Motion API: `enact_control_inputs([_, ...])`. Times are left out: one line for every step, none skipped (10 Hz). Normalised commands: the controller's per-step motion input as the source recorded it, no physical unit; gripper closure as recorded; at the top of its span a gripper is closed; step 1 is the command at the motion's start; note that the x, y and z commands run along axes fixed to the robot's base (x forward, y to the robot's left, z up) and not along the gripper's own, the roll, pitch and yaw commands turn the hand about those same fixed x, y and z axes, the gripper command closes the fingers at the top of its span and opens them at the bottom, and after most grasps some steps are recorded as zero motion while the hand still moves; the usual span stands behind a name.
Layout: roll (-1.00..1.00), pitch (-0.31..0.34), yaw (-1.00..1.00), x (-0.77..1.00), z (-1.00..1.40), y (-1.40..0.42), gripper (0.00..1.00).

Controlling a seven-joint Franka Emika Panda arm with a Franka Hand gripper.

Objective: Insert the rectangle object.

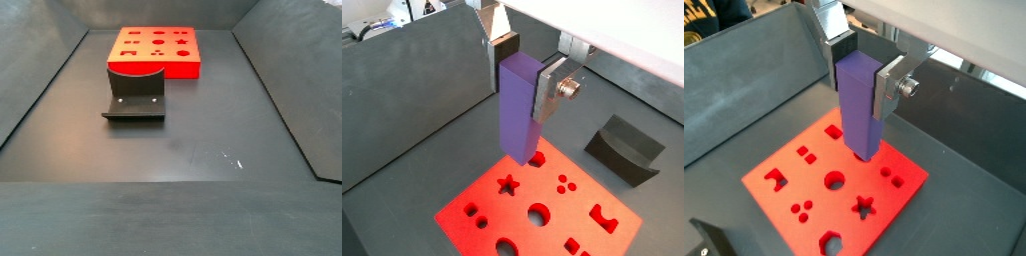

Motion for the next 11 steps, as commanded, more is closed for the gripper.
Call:
enact_control_inputs([0.00, -0.029, 0.07, 0.89, -0.07, -0.50, 1.00])
enact_control_inputs([0.00, -0.026, 0.06, 0.91, -0.13, -0.53, 1.00])
enact_control_inputs([0.00, -0.039, 0.08, 0.90, -0.13, -0.51, 1.00])
enact_control_inputs([0.02, -0.023, 0.09, 0.91, -0.17, -0.52, 1.00])
enact_control_inputs([0.15, 0.057, 0.14, 0.77, -0.20, -0.43, 1.00])
enact_control_inputs([0.16, 0.200, 0.15, 0.57, -0.13, -0.42, 1.00])
enact_control_inputs([0.20, 0.284, 0.00, 0.69, -0.18, -0.42, 1.00])
enact_control_inputs([0.15, 0.254, 0.00, 0.79, -0.23, -0.24, 1.00])
enact_control_inputs([0.20, 0.314, -0.01, 0.76, -0.38, -0.11, 1.00])
enact_control_inputs([0.25, 0.363, -0.03, 0.69, -0.34, 0.00, 1.00])
enact_control_inputs([0.26, 0.389, -0.05, 0.63, -0.27, 0.00, 1.00])
